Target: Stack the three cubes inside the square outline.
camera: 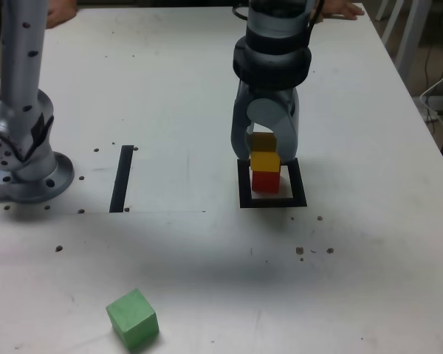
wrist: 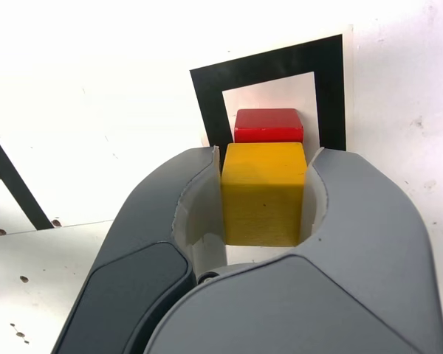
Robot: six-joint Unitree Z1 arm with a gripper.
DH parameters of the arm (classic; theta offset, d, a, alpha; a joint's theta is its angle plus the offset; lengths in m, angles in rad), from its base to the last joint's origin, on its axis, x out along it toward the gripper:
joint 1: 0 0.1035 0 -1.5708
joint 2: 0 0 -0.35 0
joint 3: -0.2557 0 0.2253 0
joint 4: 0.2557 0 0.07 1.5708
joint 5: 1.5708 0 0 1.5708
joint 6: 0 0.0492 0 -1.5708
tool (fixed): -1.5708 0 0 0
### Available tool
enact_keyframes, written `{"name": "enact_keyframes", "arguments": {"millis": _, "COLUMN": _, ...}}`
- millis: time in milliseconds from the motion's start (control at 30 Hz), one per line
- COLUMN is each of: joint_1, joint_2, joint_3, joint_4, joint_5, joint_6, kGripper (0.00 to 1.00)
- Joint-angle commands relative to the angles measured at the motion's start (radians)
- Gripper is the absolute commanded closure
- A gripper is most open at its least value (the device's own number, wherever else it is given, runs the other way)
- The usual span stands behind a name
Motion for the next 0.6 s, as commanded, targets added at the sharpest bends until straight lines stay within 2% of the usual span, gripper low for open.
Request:
{"name": "enact_keyframes", "arguments": {"millis": 0, "joint_1": 0.003, "joint_2": 0.002, "joint_3": -0.003, "joint_4": -0.003, "joint_5": 0.002, "joint_6": 0.002, "kGripper": 0.72}}
{"name": "enact_keyframes", "arguments": {"millis": 367, "joint_1": 0.003, "joint_2": 0.005, "joint_3": 0.001, "joint_4": -0.008, "joint_5": 0.003, "joint_6": 0.002, "kGripper": 0.72}}
{"name": "enact_keyframes", "arguments": {"millis": 567, "joint_1": 0.003, "joint_2": 0.003, "joint_3": 0.003, "joint_4": -0.005, "joint_5": 0.006, "joint_6": 0.002, "kGripper": 0.66}}
